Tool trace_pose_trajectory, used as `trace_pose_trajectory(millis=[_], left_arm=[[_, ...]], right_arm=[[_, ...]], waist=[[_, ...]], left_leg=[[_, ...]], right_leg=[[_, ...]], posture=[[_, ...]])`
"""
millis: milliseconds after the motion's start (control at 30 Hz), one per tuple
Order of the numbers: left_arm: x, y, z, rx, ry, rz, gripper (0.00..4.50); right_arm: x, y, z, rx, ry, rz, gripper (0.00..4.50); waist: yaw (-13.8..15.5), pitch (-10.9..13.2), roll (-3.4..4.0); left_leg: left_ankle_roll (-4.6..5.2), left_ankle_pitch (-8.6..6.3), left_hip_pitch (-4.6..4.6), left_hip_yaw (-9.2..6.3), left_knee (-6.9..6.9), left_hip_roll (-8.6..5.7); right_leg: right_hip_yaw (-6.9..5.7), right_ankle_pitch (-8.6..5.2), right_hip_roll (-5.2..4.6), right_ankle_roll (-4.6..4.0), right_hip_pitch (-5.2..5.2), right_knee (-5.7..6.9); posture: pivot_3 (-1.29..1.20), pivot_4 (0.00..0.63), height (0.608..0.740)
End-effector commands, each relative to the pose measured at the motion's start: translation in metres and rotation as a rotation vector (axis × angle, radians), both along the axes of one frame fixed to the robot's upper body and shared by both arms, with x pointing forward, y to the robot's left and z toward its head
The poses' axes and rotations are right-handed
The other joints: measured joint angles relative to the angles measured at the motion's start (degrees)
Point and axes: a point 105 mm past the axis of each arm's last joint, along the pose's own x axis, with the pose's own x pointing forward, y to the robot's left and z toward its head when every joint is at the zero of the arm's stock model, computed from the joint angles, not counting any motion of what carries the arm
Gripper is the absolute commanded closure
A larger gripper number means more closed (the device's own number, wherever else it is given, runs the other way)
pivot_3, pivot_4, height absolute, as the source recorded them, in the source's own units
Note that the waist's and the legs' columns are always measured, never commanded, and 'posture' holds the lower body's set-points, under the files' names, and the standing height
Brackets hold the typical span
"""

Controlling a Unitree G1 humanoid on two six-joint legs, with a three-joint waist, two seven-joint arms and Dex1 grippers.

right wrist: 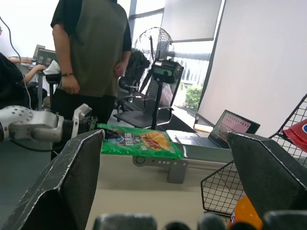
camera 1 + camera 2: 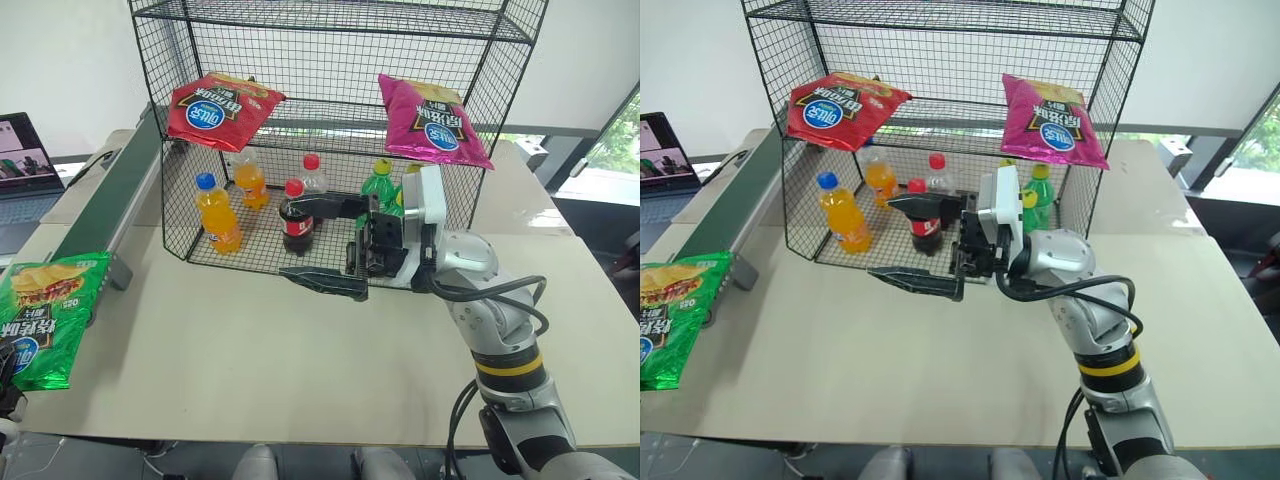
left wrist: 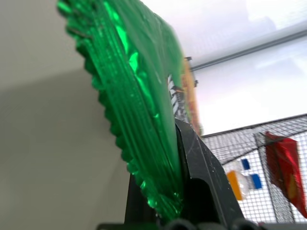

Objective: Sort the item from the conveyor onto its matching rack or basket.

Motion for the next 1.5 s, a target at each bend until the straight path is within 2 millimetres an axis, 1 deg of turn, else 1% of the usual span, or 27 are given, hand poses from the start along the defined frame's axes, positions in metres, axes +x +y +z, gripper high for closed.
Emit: trace_pose_trajectory(millis=[33,133,200,267,400,500,667,700,800,867,1000,1100,1167,1267,1367,1500], left_arm=[[0.005,-0.009,0.065,0.139,-0.124,-0.042,4.45],[0.017,-0.024,0.102,0.225,-0.205,-0.109,4.45],[0.035,-0.044,0.129,0.306,-0.262,-0.200,4.45],[0.048,-0.060,0.141,0.343,-0.281,-0.278,4.45],[0.069,-0.089,0.156,0.400,-0.311,-0.431,4.45],[0.081,-0.104,0.165,0.428,-0.327,-0.519,4.45],[0.101,-0.132,0.177,0.443,-0.365,-0.663,4.45],[0.104,-0.140,0.180,0.449,-0.377,-0.700,4.45],[0.112,-0.165,0.191,0.473,-0.423,-0.803,4.45],[0.116,-0.177,0.198,0.478,-0.451,-0.849,4.45],[0.128,-0.211,0.210,0.442,-0.525,-0.974,4.45],[0.134,-0.227,0.216,0.412,-0.558,-1.037,4.45],[0.138,-0.234,0.219,0.392,-0.570,-1.071,4.45],[0.141,-0.238,0.222,0.376,-0.577,-1.093,4.45],[0.148,-0.247,0.226,0.348,-0.588,-1.140,4.45],[0.150,-0.257,0.235,0.318,-0.633,-1.182,4.45]], right_arm=[[0.002,-0.004,0.006,0.029,-0.021,-0.030,0.00],[0.007,-0.006,0.006,0.035,-0.011,-0.059,0.00],[0.012,-0.008,0.006,0.042,0.003,-0.087,0.00],[0.014,-0.010,0.007,0.047,0.023,-0.102,0.00],[0.017,-0.014,0.010,0.055,0.059,-0.130,0.00],[0.019,-0.021,0.011,0.060,0.078,-0.163,0.00],[0.019,-0.033,0.015,0.065,0.060,-0.237,0.00],[0.018,-0.035,0.016,0.068,0.054,-0.253,0.00],[0.016,-0.040,0.022,0.089,0.037,-0.293,0.00],[0.014,-0.043,0.027,0.105,0.019,-0.323,0.00],[0.012,-0.051,0.040,0.136,-0.066,-0.433,0.00],[0.011,-0.056,0.045,0.162,-0.078,-0.491,0.00],[0.009,-0.058,0.045,0.169,-0.079,-0.518,0.00],[0.007,-0.060,0.043,0.168,-0.077,-0.540,0.00],[0.003,-0.066,0.041,0.164,-0.082,-0.584,0.00],[0.002,-0.067,0.040,0.166,-0.083,-0.606,0.00]], waist=[[0.23,0.06,-0.09],[0.45,0.10,-0.14],[0.63,0.13,-0.14],[0.61,0.16,-0.09],[0.20,0.19,-0.01],[0.06,0.21,0.02],[0.10,0.28,0.13],[0.09,0.29,0.14],[0.19,0.29,0.13],[0.30,0.29,0.13],[0.98,0.31,0.16],[1.33,0.30,0.16],[1.39,0.30,0.17],[1.27,0.30,0.17],[1.54,0.31,0.17],[1.85,0.31,0.16]], left_leg=[[-0.01,0.00,0.03,-0.01,0.01,0.00],[-0.06,0.03,0.10,-0.01,0.01,0.00],[-0.14,0.07,0.10,-0.01,0.00,-0.01],[-0.21,0.11,0.08,-0.01,-0.01,-0.01],[-0.22,0.12,-0.03,0.01,-0.14,-0.02],[-0.22,0.12,-0.11,-0.01,-0.26,-0.01],[-0.21,0.12,-0.09,0.00,-0.28,-0.03],[-0.21,0.12,-0.09,-0.01,-0.28,-0.02],[-0.25,0.15,-0.11,-0.01,-0.25,-0.04],[-0.26,0.16,-0.15,-0.01,-0.22,-0.04],[-0.27,0.17,-0.18,-0.02,-0.13,-0.05],[-0.26,0.17,-0.16,-0.03,-0.13,-0.07],[-0.26,0.18,-0.17,-0.03,-0.12,-0.07],[-0.25,0.18,-0.16,-0.03,-0.12,-0.07],[-0.24,0.18,-0.17,-0.04,-0.10,-0.07],[-0.24,0.19,-0.20,-0.04,-0.03,-0.09]], right_leg=[[0.00,0.00,0.00,0.00,-0.04,-0.02],[-0.01,-0.02,-0.01,0.00,-0.12,-0.04],[-0.01,-0.03,-0.01,0.01,-0.09,-0.13],[-0.01,-0.03,-0.01,0.01,-0.11,-0.15],[0.00,0.05,-0.02,0.07,0.07,-0.43],[-0.01,0.07,-0.01,0.05,0.01,-0.42],[-0.01,0.08,-0.01,0.04,0.04,-0.46],[-0.01,0.08,-0.01,0.04,0.04,-0.46],[-0.01,0.11,-0.01,0.08,0.05,-0.46],[-0.01,0.12,-0.01,0.11,0.05,-0.48],[-0.01,0.15,-0.01,0.14,0.08,-0.46],[0.00,0.18,-0.01,0.15,0.08,-0.49],[0.00,0.19,-0.01,0.15,0.07,-0.46],[0.01,0.20,-0.01,0.14,0.07,-0.46],[0.01,0.20,-0.01,0.14,0.07,-0.45],[0.01,0.22,-0.01,0.19,0.09,-0.47]], posture=[[0.00,0.150,0.740],[0.00,0.150,0.740],[0.00,0.150,0.740],[0.00,0.150,0.740],[0.00,0.150,0.740],[0.00,0.150,0.740],[0.00,0.150,0.740],[0.00,0.150,0.740],[0.00,0.150,0.740],[0.00,0.150,0.740],[0.00,0.150,0.740],[0.00,0.150,0.740],[0.00,0.150,0.740],[0.00,0.150,0.740],[0.00,0.150,0.740],[0.00,0.150,0.740]])
